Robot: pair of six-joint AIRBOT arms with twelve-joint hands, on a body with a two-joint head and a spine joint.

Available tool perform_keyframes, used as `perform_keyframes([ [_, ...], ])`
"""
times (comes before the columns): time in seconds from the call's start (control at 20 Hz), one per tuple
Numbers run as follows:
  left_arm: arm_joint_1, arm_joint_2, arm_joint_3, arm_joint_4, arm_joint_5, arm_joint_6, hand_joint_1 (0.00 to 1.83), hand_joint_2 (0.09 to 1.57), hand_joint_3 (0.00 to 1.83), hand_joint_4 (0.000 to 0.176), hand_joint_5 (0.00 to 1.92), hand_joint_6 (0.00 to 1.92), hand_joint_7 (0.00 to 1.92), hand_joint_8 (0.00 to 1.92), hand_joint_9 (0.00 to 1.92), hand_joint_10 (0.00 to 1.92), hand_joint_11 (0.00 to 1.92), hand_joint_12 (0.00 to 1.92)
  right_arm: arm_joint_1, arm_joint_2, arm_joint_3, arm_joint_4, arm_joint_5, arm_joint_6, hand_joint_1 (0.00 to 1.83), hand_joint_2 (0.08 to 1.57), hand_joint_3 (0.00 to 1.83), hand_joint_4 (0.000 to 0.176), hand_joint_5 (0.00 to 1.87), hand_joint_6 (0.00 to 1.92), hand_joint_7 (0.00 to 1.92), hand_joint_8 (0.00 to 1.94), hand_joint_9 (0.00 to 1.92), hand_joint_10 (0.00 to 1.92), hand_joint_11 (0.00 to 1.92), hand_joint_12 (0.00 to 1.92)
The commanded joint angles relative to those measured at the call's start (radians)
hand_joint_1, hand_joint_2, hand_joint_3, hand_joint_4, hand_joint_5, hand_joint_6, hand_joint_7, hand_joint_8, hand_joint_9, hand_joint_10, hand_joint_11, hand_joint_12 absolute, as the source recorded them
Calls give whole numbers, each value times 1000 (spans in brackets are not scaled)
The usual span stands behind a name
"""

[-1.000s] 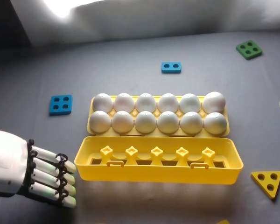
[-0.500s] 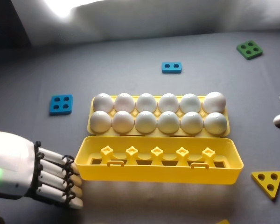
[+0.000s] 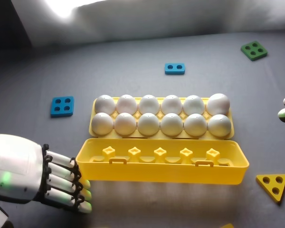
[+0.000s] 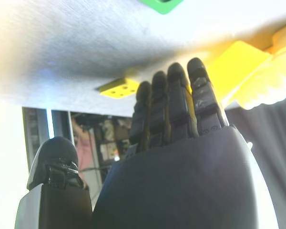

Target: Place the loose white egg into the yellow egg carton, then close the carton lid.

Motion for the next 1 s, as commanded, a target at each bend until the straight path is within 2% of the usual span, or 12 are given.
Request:
perform_keyframes([
  [0.0, -10, 6, 5, -59, -55, -7, 0, 1169, 0, 0, 142, 3, 156, 4, 140, 3, 4, 180, 15, 13, 0, 46, 6, 6, 515, 833, 7, 20, 149, 1, 61, 11, 0, 0, 0, 0],
  [0.05, -20, 5, 13, -64, -55, -17, 0, 1170, 0, 0, 139, 3, 152, 4, 136, 4, 0, 179, 15, 13, -1, 46, 6, 6, 604, 845, 9, 0, 145, 1, 71, 12, 0, 0, 4, 2],
  [0.4, -113, -1, 74, -115, -72, -71, 0, 1159, 0, 0, 124, 3, 140, 3, 120, 1, 0, 145, 15, 13, -7, 38, 6, 5, 611, 840, 1, 0, 114, 0, 82, 5, 36, 9, 51, 26],
  [0.6, -151, -10, 116, -201, -65, -71, 0, 1159, 0, 0, 128, 2, 146, 3, 134, 5, 10, 158, 15, 14, -7, 37, 6, 5, 593, 834, 0, 0, 113, 10, 89, 7, 44, 9, 62, 35],
  [0.8, -132, -19, 112, -188, -15, -45, 0, 1143, 0, 0, 184, 17, 178, 10, 143, 4, 20, 173, 15, 14, -8, 37, 6, 5, 577, 816, 0, 0, 146, 14, 116, 11, 75, 14, 86, 53],
  [0.95, -113, -24, 103, -176, 21, -26, 0, 1163, 3, 0, 148, 2, 148, 2, 125, 3, 13, 163, 15, 14, -8, 37, 6, 5, 573, 799, 0, 0, 177, 8, 141, 9, 103, 10, 82, 72],
])
